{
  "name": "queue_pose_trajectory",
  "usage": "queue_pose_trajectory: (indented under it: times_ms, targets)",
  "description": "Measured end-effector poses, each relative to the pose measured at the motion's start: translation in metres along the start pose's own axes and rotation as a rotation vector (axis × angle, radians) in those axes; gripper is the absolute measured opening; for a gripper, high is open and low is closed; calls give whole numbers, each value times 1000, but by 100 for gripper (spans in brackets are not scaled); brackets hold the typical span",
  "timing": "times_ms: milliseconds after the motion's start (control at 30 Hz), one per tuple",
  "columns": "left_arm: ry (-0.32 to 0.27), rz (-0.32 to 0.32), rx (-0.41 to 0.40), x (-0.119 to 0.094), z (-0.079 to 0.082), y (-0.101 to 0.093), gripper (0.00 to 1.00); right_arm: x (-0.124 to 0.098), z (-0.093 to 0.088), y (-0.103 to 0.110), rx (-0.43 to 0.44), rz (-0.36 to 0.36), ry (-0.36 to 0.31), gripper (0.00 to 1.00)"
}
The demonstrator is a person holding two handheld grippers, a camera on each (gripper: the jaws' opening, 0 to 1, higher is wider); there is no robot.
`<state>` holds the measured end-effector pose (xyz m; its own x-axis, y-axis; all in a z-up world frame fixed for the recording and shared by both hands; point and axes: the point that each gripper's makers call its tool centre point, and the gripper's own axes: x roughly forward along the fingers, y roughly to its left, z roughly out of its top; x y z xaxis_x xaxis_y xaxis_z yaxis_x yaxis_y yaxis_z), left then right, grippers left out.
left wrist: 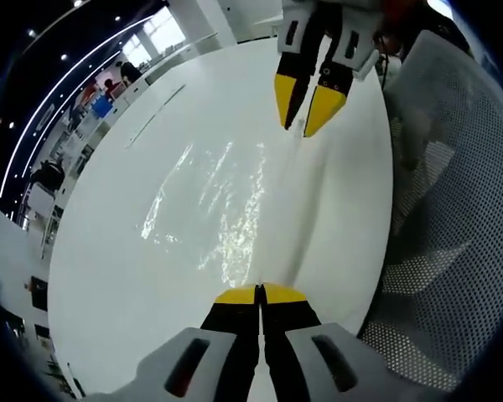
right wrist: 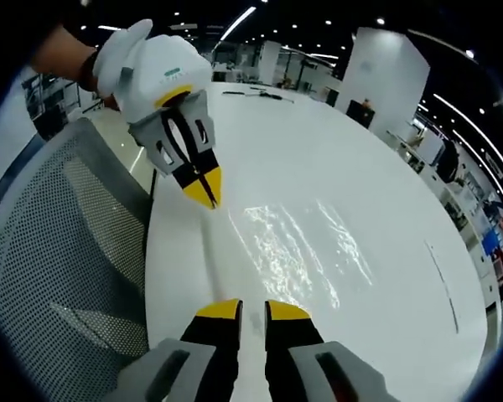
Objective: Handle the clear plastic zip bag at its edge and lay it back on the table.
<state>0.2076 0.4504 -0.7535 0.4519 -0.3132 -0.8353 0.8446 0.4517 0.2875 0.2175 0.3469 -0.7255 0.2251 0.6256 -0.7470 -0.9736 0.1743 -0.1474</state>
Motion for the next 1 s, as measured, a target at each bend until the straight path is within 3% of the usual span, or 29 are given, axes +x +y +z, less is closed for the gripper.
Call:
queue_pose_trajectory:
  times_ms: [333,1000]
  targets:
    - [0,-4,14,-1,3,-2,0,10,24,1,-35,7,-21,11]
    - [-6,-9,11,-4,4,-2,0,31,21,12,-80,50,29,9]
